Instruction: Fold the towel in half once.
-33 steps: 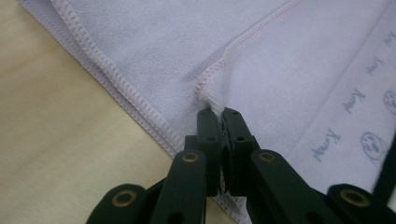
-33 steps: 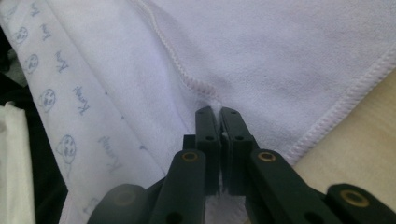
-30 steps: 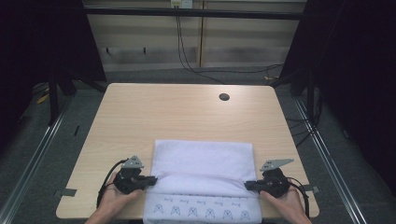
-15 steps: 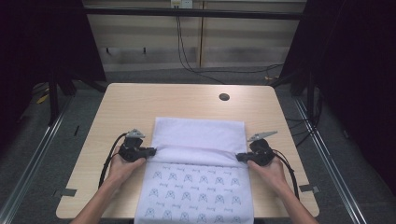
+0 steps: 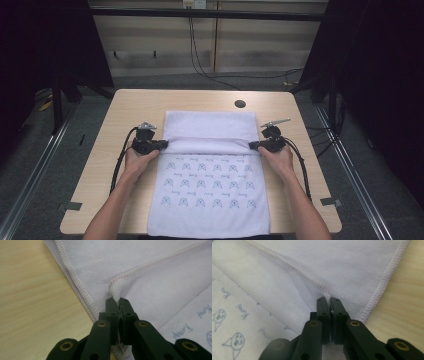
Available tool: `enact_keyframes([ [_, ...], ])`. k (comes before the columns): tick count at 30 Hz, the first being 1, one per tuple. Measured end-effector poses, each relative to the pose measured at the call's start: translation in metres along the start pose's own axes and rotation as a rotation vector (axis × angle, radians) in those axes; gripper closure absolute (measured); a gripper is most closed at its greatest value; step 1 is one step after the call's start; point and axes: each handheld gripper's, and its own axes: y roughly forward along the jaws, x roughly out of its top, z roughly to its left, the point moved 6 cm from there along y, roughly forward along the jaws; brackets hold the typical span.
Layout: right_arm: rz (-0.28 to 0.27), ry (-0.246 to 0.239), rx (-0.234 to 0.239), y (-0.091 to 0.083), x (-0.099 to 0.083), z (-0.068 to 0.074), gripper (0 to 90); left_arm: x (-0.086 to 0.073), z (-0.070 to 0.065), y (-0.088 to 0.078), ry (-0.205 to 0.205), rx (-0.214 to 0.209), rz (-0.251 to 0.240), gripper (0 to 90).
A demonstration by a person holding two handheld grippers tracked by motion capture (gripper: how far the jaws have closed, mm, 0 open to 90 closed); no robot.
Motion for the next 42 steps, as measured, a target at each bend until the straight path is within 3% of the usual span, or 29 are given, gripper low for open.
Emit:
enact_keyframes([
  [1,0.003,0.009,-0.005,0.001,0.002,-0.001,87.6,0.003,0.002,0.003,0.0,0.005,0.006,87.3],
  [2,0.009,-0.01,-0.041,0.003,0.007,-0.003,87.6,0.008,0.003,0.007,0.005,0.02,0.012,87.3],
  [4,0.002,-0.01,-0.048,0.005,0.009,-0.005,87.6,0.01,0.004,0.009,0.006,0.022,0.015,87.3],
  [5,-0.001,0.027,-0.036,0.007,0.012,-0.009,87.6,0.011,0.005,0.01,-0.007,0.019,0.015,87.3],
  [8,-0.013,0.035,-0.035,0.008,0.013,-0.011,87.6,0.011,0.005,0.008,-0.016,0.014,0.011,87.3],
  [9,-0.014,0.028,-0.035,0.007,0.014,-0.011,87.6,0.011,0.005,0.007,-0.057,0.002,0.0,87.3],
  [12,-0.043,0.014,-0.035,-0.001,0.018,-0.011,87.6,0.016,0.005,-0.003,-0.047,-0.01,-0.025,87.2],
  [14,-0.132,0.0,-0.001,-0.024,0.032,-0.008,87.5,0.023,0.003,-0.015,-0.022,-0.031,-0.062,87.2],
  [15,-0.132,0.0,-0.001,-0.024,0.032,-0.008,87.5,0.028,0.0,-0.022,-0.005,-0.033,-0.084,87.2],
  [16,-0.175,-0.047,0.0,-0.041,0.044,-0.004,87.3,0.033,-0.002,-0.031,0.009,-0.04,-0.105,87.1],
  [17,-0.175,-0.047,0.0,-0.041,0.044,-0.004,87.3,0.039,-0.005,-0.04,0.019,-0.046,-0.133,87.1],
  [19,-0.217,-0.064,0.011,-0.06,0.057,0.002,87.1,0.051,-0.01,-0.058,0.005,-0.068,-0.18,87.1],
  [20,-0.247,-0.083,0.017,-0.076,0.068,0.008,87.1,0.063,-0.016,-0.076,0.04,-0.054,-0.203,87.1],
  [22,-0.265,-0.094,0.017,-0.085,0.074,0.012,87.1,0.069,-0.02,-0.085,0.053,-0.063,-0.219,87.0],
  [24,-0.302,-0.109,0.025,-0.101,0.082,0.02,87.1,0.078,-0.027,-0.103,0.102,-0.048,-0.236,87.0],
  [25,-0.32,-0.141,0.031,-0.114,0.087,0.027,87.1,0.084,-0.032,-0.121,0.126,-0.053,-0.267,87.0],
  [30,-0.355,-0.174,0.064,-0.135,0.083,0.043,87.1,0.083,-0.039,-0.142,0.104,-0.076,-0.304,87.0],
  [32,-0.377,-0.197,0.086,-0.148,0.074,0.055,87.2,0.074,-0.047,-0.152,0.124,-0.103,-0.307,86.9],
  [38,-0.413,-0.226,0.114,-0.175,0.057,0.071,87.2,0.056,-0.066,-0.173,0.159,-0.142,-0.305,86.9],
  [41,-0.425,-0.248,0.133,-0.188,0.043,0.083,87.2,0.042,-0.075,-0.183,0.154,-0.174,-0.334,86.9],
  [42,-0.422,-0.258,0.138,-0.19,0.038,0.087,87.2,0.036,-0.077,-0.183,0.162,-0.154,-0.313,86.9],
])
